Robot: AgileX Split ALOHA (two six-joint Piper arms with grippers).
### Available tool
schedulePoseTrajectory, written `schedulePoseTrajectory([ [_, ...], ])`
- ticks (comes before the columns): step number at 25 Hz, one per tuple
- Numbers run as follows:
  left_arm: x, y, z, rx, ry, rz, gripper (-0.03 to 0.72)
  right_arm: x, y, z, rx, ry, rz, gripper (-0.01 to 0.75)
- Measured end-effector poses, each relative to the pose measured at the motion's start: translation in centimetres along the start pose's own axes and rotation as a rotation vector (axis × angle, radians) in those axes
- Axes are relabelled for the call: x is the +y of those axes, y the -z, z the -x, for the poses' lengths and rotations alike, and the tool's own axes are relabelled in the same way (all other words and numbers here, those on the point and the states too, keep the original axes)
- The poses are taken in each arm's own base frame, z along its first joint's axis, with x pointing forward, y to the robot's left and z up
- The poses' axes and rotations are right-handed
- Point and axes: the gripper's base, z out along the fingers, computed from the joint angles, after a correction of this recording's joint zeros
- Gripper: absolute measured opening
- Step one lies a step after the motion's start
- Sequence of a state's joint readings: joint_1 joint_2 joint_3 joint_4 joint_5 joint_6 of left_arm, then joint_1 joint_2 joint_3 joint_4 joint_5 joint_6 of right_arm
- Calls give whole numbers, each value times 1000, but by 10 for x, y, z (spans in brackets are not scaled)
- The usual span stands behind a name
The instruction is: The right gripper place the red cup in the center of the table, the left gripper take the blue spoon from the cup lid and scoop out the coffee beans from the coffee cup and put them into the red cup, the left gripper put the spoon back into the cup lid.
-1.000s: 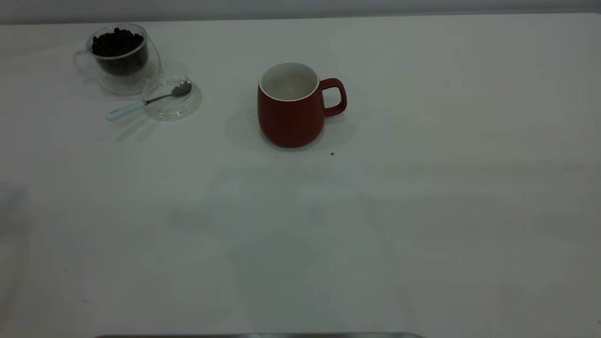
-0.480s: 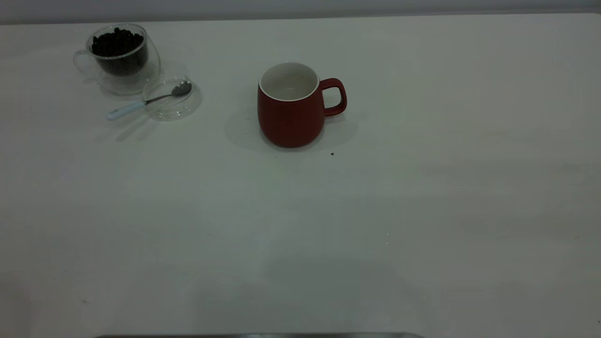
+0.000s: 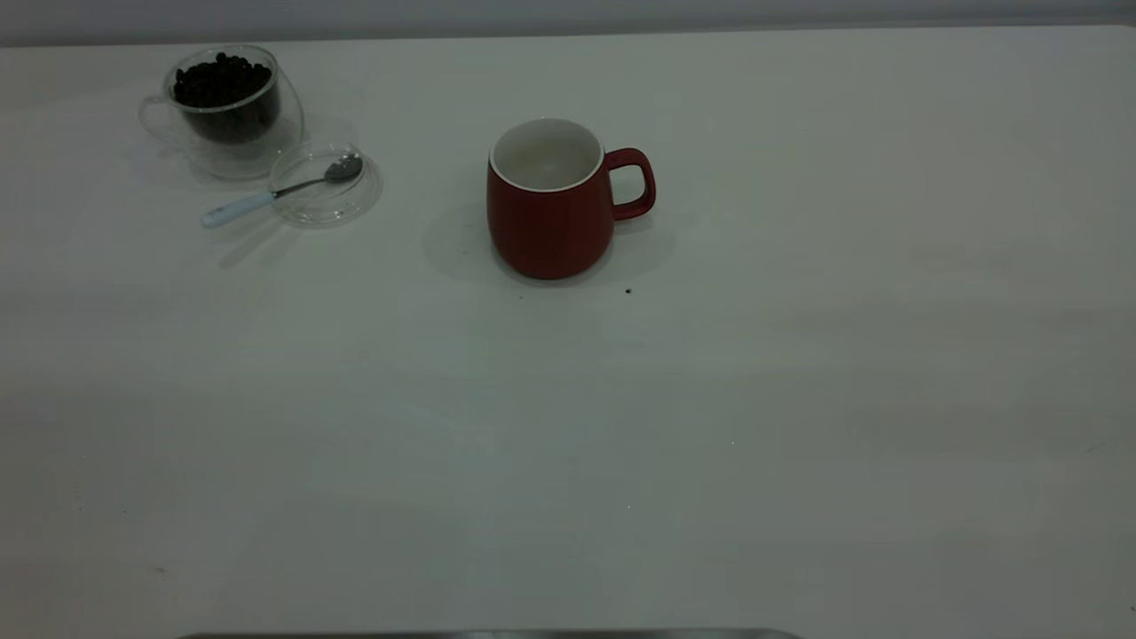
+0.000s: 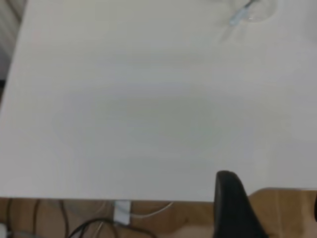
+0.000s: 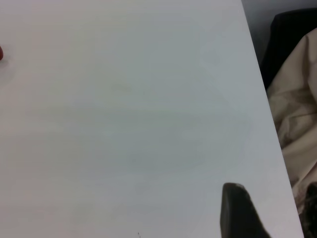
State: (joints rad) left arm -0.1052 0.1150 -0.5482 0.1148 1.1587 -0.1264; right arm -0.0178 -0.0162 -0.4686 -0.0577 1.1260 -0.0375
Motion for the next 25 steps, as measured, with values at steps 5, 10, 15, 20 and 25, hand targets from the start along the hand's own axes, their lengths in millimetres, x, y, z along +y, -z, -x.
schedulePoseTrajectory([
  [5,-2,-3,-20,-72,12,-44,450,0,0,0,0,0,0,347],
  [10,-2,-3,-21,-83,13,-53,450,0,0,0,0,0,0,347],
  [15,-2,-3,-21,-83,11,-55,450,0,0,0,0,0,0,347],
  [20,-4,-2,-22,-83,60,-2,450,0,0,0,0,0,0,347],
  [25,-5,-2,-22,-84,97,40,450,0,0,0,0,0,0,347],
])
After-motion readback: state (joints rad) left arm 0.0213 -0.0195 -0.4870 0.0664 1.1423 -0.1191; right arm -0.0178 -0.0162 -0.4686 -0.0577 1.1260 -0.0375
